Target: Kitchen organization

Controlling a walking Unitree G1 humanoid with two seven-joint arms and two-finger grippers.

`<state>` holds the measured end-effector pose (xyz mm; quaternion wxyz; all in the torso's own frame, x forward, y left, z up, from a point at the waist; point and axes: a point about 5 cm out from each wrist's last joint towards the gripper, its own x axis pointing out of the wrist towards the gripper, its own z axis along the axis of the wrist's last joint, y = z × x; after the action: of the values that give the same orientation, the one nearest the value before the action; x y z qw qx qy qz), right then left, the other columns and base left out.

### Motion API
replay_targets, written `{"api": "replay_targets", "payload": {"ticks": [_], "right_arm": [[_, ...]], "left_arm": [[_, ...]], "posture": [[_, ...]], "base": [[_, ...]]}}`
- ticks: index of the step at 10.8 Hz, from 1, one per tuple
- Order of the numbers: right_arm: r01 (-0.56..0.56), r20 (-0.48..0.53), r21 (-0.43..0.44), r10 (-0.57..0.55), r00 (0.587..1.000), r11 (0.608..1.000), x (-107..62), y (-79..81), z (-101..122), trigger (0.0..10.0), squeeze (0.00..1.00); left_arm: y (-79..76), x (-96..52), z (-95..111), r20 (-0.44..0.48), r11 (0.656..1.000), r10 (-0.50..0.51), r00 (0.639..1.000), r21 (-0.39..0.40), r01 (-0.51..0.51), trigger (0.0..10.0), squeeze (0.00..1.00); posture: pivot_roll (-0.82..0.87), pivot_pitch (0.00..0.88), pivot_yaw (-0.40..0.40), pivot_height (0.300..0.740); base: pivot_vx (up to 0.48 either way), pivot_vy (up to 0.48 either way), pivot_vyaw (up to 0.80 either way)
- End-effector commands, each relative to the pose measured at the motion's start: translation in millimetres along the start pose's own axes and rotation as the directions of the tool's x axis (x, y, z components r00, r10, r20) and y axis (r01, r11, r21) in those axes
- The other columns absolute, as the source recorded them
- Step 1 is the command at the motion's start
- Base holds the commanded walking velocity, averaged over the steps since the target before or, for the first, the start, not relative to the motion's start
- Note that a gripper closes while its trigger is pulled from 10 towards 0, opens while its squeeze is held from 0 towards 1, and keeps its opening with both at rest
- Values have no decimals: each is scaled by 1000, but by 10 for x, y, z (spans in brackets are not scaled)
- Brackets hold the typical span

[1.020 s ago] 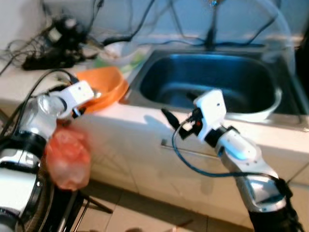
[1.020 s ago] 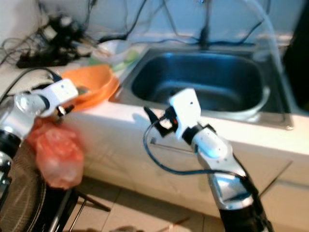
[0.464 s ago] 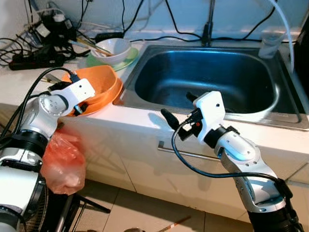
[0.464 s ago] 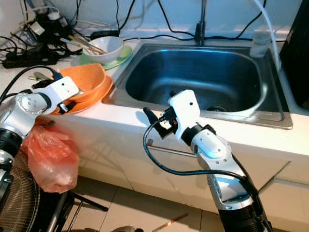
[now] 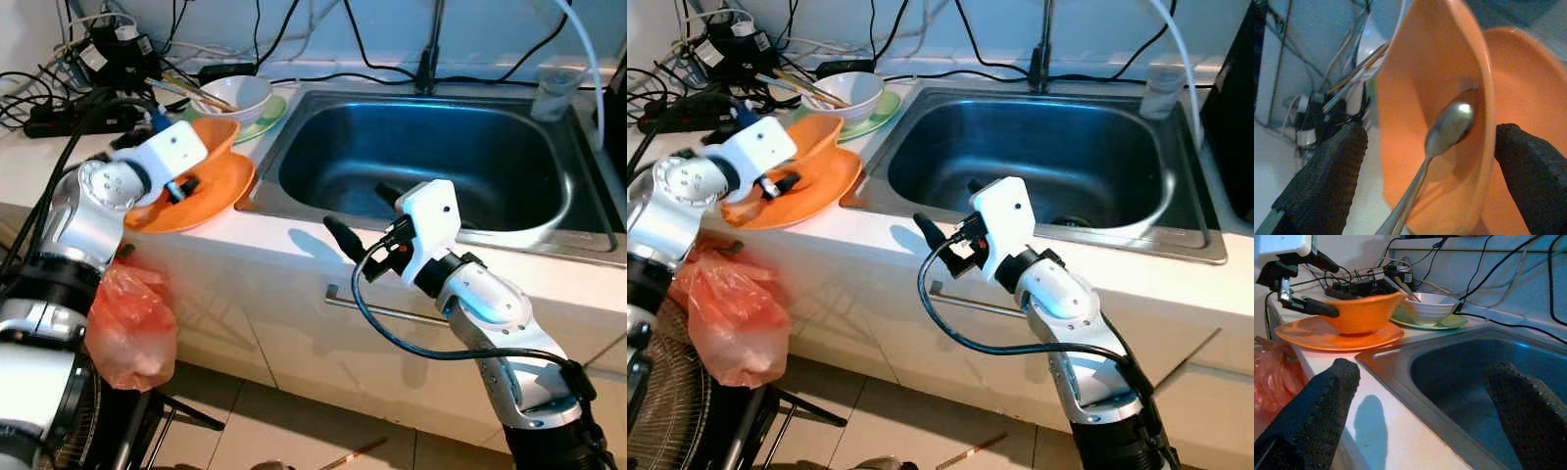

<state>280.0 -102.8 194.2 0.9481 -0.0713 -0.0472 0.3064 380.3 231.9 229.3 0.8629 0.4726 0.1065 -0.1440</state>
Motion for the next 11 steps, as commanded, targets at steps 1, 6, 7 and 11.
{"api": "replay_targets", "payload": {"ticks": [1,6,7,11], "right_arm": [[-14,29,-8,14,999,1000,24,3,70,10000,0],[2,17,-20,-1,1000,1000,8,-29,51,10000,0],[2,16,-22,-2,1000,1000,8,-31,50,10000,0],[23,44,8,-23,999,1000,48,6,62,10000,0]], "left_arm": [[52,-45,-71,-26,1000,0,1000,-23,-1,10000,0],[-83,-25,-221,-90,999,-27,996,-29,24,10000,0],[-80,-26,-218,-90,999,-26,996,-26,24,10000,0],[149,-13,72,62,923,341,938,-210,-322,10000,0]], "posture": [[35,0,101,740],[23,0,106,740],[23,0,105,740],[24,0,107,740]], "base": [[0,0,0],[0,0,0],[0,0,0],[0,0,0]]}}
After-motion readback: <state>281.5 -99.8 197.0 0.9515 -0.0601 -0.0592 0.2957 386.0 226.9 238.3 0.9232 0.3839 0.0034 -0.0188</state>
